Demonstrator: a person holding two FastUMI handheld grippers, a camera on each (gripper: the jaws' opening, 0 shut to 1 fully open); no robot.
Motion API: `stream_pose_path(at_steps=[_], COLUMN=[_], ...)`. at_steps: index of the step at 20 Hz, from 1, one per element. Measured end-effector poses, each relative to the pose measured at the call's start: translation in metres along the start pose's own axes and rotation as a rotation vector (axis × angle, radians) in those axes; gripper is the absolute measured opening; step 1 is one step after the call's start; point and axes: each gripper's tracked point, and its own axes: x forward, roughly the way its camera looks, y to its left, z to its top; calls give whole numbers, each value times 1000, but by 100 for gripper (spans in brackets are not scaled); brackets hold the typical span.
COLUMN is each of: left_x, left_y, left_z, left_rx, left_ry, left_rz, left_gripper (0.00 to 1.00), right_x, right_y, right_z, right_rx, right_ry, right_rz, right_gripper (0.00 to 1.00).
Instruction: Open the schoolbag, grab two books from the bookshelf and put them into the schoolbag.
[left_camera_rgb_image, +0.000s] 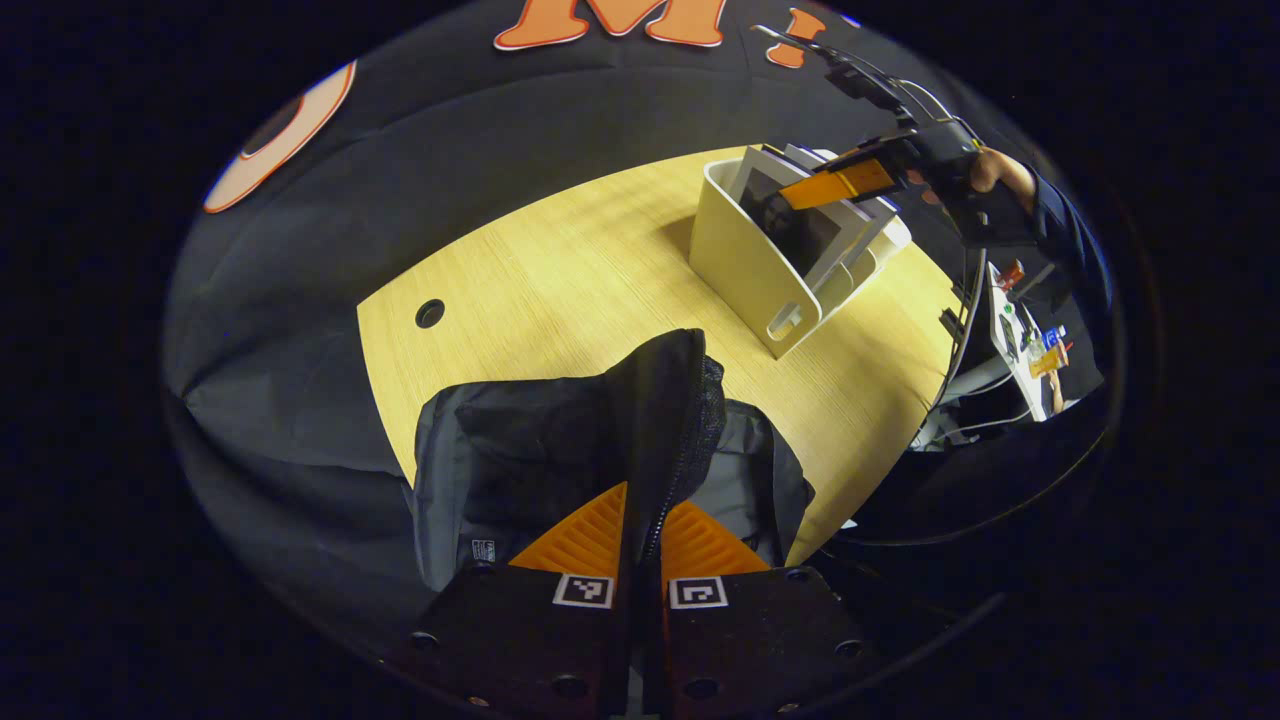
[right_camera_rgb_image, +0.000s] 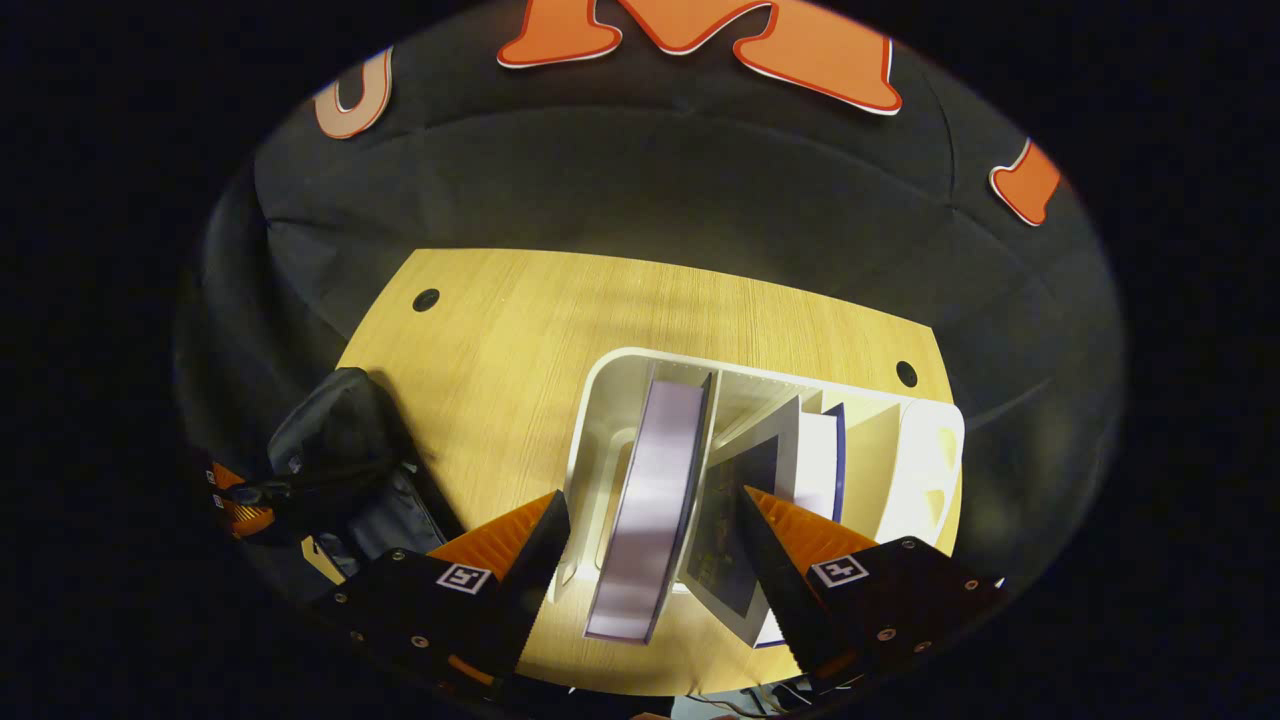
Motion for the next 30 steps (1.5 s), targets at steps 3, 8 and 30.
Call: stream_pose_path(at_steps=[3, 8, 30], left_x=[-6, -18, -6], left_y=[2, 9, -7], left_z=[8, 10, -5], left_rx=[15, 40, -3], left_ry=[11, 11, 3], left_rz=[-1, 29, 27], left_gripper=[6, 7, 6], right_x=[9, 29, -37], right_y=[-6, -9, 18], right_z=[1, -5, -46], right_rx=[-12, -16, 151], right_ry=[36, 99, 188], right_rz=[-23, -71, 69], right_gripper=[100, 98, 39])
